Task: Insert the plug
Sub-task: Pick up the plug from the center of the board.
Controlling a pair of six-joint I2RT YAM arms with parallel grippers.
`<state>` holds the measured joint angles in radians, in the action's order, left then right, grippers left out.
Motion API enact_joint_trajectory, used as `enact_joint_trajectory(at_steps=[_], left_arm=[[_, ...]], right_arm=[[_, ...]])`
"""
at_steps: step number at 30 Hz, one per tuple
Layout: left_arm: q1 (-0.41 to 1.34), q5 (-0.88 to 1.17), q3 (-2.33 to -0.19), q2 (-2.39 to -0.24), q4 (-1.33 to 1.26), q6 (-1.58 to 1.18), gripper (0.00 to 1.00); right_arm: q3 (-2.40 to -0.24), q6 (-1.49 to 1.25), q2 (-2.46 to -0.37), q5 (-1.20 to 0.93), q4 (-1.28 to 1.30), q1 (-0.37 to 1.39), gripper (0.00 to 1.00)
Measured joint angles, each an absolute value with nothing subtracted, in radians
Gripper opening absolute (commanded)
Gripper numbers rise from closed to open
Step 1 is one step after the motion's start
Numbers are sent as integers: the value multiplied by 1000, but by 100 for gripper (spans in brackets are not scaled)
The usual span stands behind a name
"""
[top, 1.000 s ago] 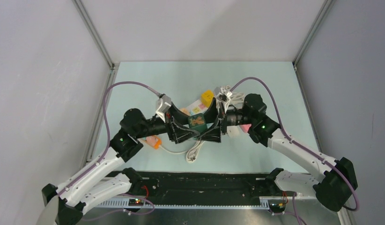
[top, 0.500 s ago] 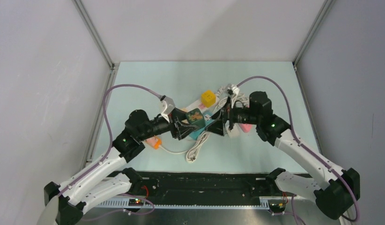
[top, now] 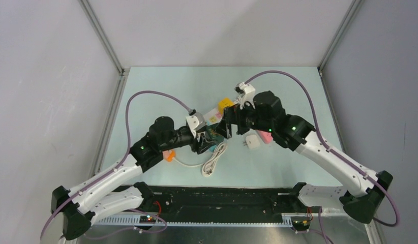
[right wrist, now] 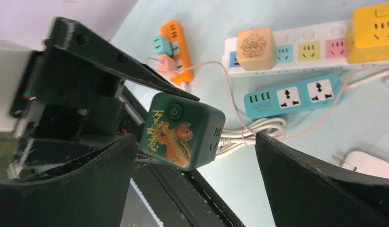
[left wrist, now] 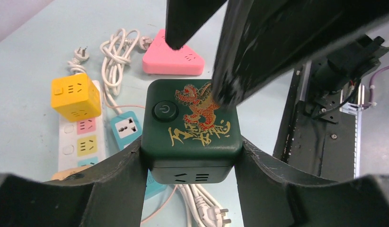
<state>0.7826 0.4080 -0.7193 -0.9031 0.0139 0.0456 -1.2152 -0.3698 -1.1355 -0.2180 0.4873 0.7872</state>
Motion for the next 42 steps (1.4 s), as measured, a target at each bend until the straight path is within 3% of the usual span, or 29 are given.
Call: enact_joint_trajectory(at_steps=[7,15,23,27,42], left_arm=[[796,363,-752,-921,85,80,0],[812,331,-779,-976,140,99,0],[817,306,-786,-978,148,107,0],[817,292,-787,-980,176,108,0],[817,273,-796,-1017,250,115,0]], right_arm=[[-1275,-389,-1250,-70,562,863,99],[-1276,-416,-1296,-68,569,882,97],[-1277,-442,-1330,-126,571,882,79],[-1283,-454,-1357,-156,572,881,75],[-1288,-459,-1411,-132,597,890,84]])
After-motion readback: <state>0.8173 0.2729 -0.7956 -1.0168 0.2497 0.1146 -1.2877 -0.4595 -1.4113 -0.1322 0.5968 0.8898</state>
